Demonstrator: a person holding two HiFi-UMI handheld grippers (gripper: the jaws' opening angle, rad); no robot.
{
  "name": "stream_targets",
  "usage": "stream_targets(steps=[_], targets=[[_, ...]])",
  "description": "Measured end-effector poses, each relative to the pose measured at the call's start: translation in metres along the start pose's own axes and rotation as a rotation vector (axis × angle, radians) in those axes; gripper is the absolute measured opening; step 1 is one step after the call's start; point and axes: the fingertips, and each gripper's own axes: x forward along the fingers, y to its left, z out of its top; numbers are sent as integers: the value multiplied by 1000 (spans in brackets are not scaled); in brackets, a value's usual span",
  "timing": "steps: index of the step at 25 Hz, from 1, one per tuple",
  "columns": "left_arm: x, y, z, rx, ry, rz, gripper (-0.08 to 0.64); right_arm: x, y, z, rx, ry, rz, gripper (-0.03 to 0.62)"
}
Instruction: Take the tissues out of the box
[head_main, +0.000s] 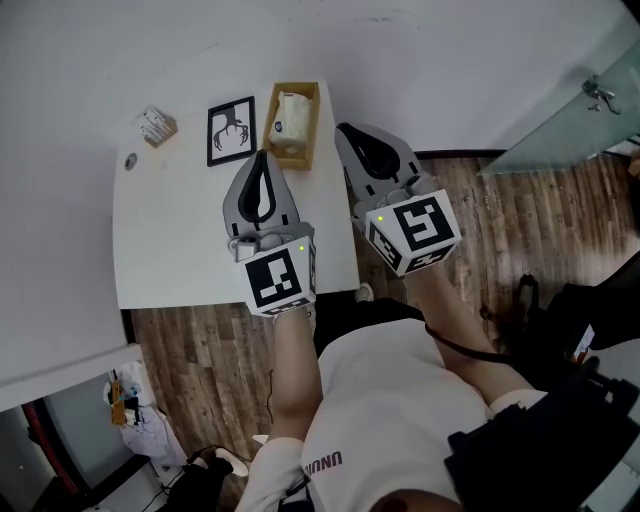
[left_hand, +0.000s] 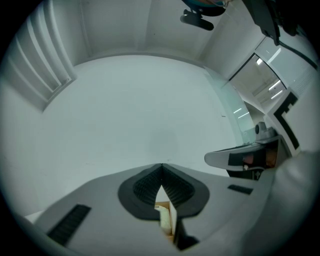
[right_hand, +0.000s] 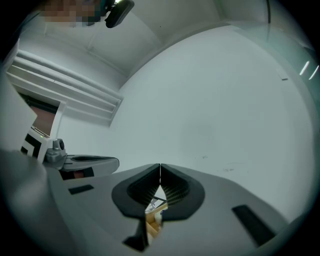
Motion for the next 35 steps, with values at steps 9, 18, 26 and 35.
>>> stream_targets(steps=[9, 18, 26, 35], targets=[[29, 18, -1, 7, -19, -21, 12, 31, -6, 1, -6, -4, -19, 20], [64, 34, -6, -1, -11, -64, 12, 65, -17, 0, -2, 1, -58, 20], [91, 43, -22, -14, 18, -99, 12, 87, -29, -11, 16, 22, -107, 20], [115, 50, -44, -6, 72, -135, 12, 105, -40, -30, 44, 55, -155, 20]])
